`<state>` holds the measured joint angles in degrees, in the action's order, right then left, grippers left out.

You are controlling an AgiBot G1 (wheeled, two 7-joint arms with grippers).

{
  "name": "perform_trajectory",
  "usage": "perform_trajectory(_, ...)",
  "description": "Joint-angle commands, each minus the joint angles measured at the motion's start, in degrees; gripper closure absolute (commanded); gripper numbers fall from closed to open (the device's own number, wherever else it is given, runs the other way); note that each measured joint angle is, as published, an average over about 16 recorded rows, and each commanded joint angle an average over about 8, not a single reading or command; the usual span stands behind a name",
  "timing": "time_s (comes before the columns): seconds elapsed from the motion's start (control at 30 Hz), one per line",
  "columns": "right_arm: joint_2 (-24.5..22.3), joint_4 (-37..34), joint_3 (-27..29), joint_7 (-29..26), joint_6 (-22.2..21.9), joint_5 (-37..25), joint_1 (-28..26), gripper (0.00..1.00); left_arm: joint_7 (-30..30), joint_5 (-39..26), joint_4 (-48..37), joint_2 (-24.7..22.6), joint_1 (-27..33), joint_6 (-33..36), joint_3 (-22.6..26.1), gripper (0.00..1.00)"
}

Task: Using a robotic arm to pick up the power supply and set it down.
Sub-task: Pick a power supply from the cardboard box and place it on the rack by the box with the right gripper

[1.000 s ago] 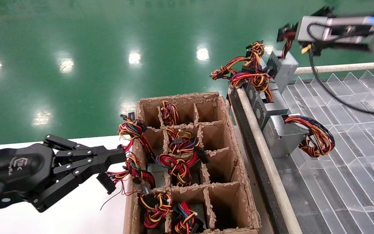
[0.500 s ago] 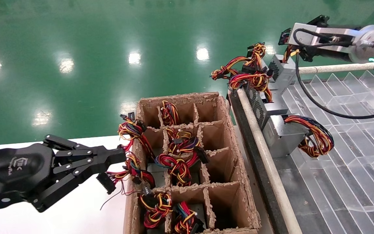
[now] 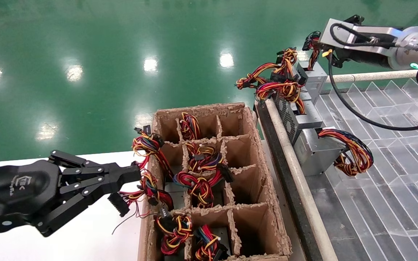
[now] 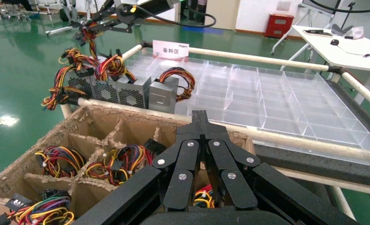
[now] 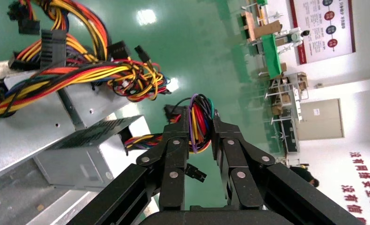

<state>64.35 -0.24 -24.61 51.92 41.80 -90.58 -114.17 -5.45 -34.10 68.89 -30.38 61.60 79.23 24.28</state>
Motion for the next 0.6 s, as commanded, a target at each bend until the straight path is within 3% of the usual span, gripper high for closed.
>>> perform_trajectory(0.03,-0.2,-0.12,0.24,-0.39,0.4,0.34,-0.08,0.0,0.0,0.0,0.0,0.0,0.0,0.0,0.0,1.0)
perform_trajectory(0.6,-0.98,-0.39,2.74,-4.33,5.23,3.93,-0.41,0.0,0.0,0.0,0.0,0.0,0.0,0.0,0.0,1.0)
